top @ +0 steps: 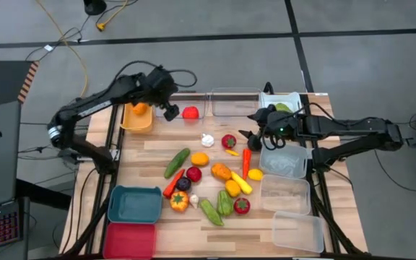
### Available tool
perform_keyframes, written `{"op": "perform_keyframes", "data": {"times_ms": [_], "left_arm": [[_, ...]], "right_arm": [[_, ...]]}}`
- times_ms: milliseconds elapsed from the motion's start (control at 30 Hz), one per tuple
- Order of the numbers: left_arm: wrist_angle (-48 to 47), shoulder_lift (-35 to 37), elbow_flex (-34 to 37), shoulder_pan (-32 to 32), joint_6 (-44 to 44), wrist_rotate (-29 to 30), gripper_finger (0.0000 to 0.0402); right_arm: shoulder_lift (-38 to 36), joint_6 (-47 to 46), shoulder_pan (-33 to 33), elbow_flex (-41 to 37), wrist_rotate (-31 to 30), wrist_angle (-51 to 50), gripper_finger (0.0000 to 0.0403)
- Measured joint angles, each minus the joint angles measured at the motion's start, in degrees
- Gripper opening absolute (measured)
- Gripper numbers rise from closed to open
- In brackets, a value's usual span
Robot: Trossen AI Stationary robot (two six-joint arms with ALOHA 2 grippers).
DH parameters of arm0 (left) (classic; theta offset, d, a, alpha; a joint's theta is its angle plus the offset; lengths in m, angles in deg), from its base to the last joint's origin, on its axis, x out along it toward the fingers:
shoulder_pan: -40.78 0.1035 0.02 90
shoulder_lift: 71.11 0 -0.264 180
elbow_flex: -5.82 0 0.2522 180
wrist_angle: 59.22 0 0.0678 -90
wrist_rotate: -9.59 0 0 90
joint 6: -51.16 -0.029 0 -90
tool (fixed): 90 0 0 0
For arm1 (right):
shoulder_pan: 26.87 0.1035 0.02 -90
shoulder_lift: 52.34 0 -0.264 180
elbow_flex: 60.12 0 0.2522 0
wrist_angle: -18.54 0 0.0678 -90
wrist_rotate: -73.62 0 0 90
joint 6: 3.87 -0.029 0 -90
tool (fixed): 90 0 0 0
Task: Sort produce into baskets
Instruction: Put the red tomato into the left transparent bin
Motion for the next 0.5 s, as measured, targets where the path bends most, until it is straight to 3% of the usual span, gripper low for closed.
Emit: {"op": "perform_keyframes", "data": {"times_ms": [267,500], "left_arm": [[7.37,10.71,14.69,-3.78,5.38,-0.34,0.0392],[7.53,12.85,19.44,-8.25,10.18,-0.46,0.0392]], "right_arm": [[6.97,-1.83,-1.72,0.00,0.98,1.90,0.0368],[13.74,-3.98,-4.74,0.00,9.87,2.20,0.0368]]}}
